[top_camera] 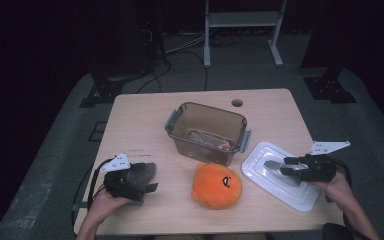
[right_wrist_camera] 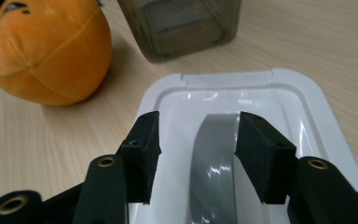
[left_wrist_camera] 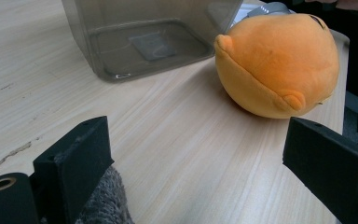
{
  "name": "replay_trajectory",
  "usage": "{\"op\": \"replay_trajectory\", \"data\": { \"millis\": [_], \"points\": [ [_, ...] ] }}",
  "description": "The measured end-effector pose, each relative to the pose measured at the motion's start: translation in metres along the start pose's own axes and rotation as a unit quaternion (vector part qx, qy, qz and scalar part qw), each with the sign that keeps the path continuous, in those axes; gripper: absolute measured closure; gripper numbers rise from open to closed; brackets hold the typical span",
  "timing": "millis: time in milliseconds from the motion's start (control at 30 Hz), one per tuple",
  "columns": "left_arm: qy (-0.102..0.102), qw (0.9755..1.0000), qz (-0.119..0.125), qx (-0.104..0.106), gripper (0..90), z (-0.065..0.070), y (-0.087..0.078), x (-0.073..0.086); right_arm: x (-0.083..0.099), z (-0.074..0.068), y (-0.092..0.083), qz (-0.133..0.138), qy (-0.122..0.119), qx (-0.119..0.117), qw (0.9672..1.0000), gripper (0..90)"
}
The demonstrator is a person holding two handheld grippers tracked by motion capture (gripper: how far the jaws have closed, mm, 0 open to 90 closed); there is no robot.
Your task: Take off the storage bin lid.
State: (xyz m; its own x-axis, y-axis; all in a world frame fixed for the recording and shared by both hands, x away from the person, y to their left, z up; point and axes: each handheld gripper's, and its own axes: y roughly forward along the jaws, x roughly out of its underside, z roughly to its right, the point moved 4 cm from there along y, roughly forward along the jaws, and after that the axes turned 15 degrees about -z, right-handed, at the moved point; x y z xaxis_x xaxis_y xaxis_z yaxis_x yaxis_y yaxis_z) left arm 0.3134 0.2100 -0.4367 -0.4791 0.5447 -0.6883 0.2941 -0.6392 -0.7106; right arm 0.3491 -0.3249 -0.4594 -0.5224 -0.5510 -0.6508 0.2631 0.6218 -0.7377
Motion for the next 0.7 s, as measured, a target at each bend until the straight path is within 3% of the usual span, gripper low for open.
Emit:
{"op": "replay_trajectory", "data": {
  "millis": [700],
  "points": [
    [-0.001,1.0000,0.002,-0.004,6.3,-0.001,-0.002,0.000,-0.048,-0.042,-0.001,0.024,-0.044,-0.039,0.9980,25.8]
  ]
}}
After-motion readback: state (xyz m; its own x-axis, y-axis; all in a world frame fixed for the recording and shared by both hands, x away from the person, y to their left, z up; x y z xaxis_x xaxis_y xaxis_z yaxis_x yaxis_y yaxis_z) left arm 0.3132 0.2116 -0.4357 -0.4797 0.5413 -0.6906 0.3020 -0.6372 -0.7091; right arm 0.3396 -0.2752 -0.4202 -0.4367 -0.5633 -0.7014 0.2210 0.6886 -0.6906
